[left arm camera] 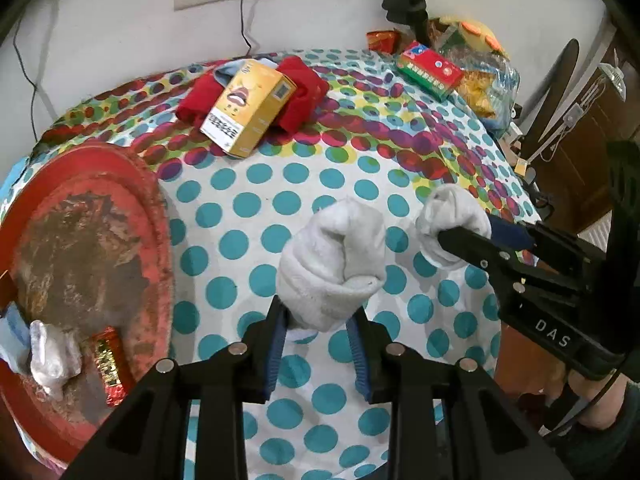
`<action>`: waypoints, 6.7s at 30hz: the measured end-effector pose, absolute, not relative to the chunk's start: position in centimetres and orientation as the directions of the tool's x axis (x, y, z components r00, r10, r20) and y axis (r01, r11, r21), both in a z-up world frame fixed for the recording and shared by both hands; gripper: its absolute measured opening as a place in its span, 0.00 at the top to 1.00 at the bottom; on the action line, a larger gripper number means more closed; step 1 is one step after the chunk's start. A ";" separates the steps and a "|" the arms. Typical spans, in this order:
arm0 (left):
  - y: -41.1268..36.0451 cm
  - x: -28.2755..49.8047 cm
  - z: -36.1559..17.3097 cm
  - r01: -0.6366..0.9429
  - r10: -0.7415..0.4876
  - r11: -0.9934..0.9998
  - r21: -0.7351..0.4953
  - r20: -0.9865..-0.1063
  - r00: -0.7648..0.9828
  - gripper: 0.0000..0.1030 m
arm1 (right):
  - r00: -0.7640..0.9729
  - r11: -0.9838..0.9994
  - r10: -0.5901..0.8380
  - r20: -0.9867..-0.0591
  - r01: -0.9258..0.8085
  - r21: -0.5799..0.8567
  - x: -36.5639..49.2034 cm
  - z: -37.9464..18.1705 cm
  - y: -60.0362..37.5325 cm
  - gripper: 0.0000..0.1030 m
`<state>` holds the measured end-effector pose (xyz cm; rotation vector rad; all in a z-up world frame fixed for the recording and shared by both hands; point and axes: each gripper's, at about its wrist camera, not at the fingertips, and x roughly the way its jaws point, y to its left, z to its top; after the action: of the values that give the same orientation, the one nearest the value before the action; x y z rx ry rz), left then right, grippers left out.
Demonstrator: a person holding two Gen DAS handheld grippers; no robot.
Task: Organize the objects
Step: 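Carry the white sock into the red tray and release it while the right drops its sock there, then withdraw the left gripper from the tray toward the yellow box, then grasp the yellow cartoon box with the left gripper while the right grasps a red sock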
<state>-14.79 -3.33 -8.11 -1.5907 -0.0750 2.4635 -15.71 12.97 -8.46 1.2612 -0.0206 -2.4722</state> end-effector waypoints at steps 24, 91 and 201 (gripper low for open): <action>-13.1 -13.1 -5.5 0.046 0.093 -0.991 -0.129 -0.880 -0.466 0.71 | -0.552 -0.948 -0.289 -0.782 0.276 0.156 -14.0 -7.5 13.0 0.64; -27.1 -11.3 -7.5 0.161 -0.053 -0.987 -0.013 -0.913 -0.404 0.70 | -0.532 -0.950 -0.235 -0.813 0.303 0.076 -15.6 -8.6 8.8 0.64; -4.8 -29.6 -9.1 -0.414 0.232 -0.907 -0.077 -0.911 -0.340 0.58 | -0.425 -0.887 -0.429 -0.797 0.367 0.282 -20.1 -11.1 12.6 0.42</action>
<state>-29.56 -4.78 -9.11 -1.5086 0.2353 2.2777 -20.08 12.60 -11.13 1.3199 -0.0890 -2.3136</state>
